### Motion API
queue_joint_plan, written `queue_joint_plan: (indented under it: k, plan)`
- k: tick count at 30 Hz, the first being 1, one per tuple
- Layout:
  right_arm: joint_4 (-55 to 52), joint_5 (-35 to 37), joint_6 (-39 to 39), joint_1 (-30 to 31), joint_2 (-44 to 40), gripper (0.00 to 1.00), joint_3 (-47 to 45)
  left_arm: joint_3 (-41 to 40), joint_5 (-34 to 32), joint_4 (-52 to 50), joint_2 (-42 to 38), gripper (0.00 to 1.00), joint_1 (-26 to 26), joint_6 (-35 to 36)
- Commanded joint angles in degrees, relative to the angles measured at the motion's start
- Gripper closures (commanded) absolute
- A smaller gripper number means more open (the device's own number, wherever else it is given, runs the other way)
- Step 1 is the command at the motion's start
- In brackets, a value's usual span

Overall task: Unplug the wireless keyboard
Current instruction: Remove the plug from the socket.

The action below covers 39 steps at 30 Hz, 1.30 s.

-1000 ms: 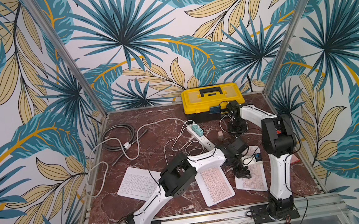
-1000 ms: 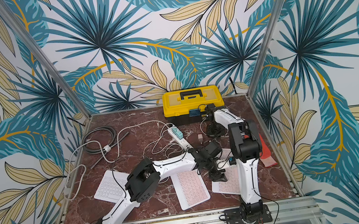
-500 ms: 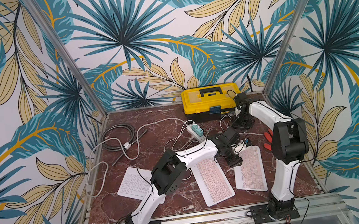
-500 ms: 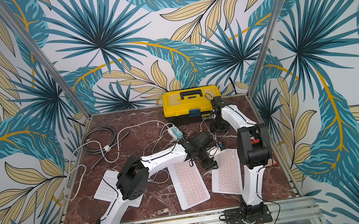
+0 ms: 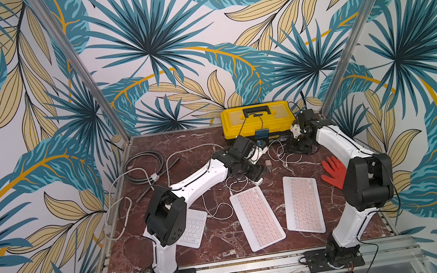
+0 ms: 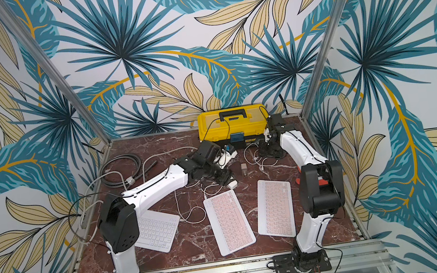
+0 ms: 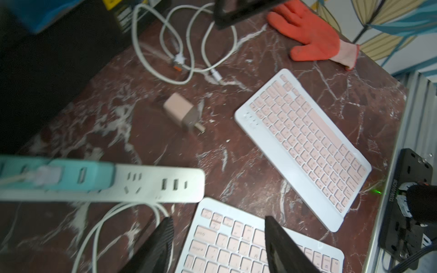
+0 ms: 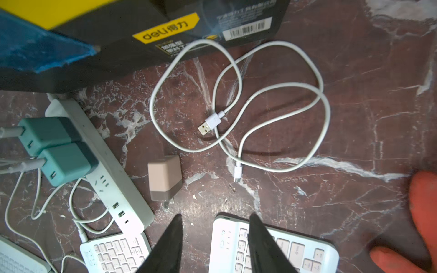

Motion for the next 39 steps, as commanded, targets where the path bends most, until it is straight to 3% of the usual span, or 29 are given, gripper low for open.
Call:
queue_joint_plan:
  k: [1, 5, 9, 15, 19, 20, 24, 39]
  plan:
    - [7.1, -5.1, -0.8, 0.8, -3.2, 0.54, -4.6, -9.2, 1.2, 10.2, -6.3, 0.39, 5.3, -10.9]
    - [13.2, -4.3, -4.5, 5.4, -6.3, 0.54, -9.5, -15.0, 0.9, 11.3, -9.4, 0.38, 8.5, -12.6]
    - [17.7, 1.7, -11.0, 13.7, -7.2, 0.54, -12.6, -19.8, 0.4, 12.3, -11.6, 0.39, 11.9, -16.1]
    - [25.8, 2.6, -13.3, 19.4, -4.4, 0.51, -13.9, -27.0, -1.6, 16.4, -15.5, 0.38, 15.6, -22.1]
    - [28.0, 1.8, -13.5, 21.1, -0.6, 0.48, -11.4, -31.0, 0.3, 21.4, -16.9, 0.38, 17.8, -26.5]
    - [28.5, 1.0, -13.7, 21.3, 0.5, 0.43, -10.7, -31.2, 0.9, 21.8, -16.8, 0.38, 17.9, -26.7]
    - [27.7, -0.9, -14.0, 22.2, 4.7, 0.41, -6.6, -31.3, 0.9, 21.9, -16.5, 0.38, 18.1, -27.0]
    - [23.6, 2.2, -15.7, 25.7, 12.5, 0.52, -0.9, -30.2, 0.8, 21.9, -14.5, 0.37, 18.4, -29.1]
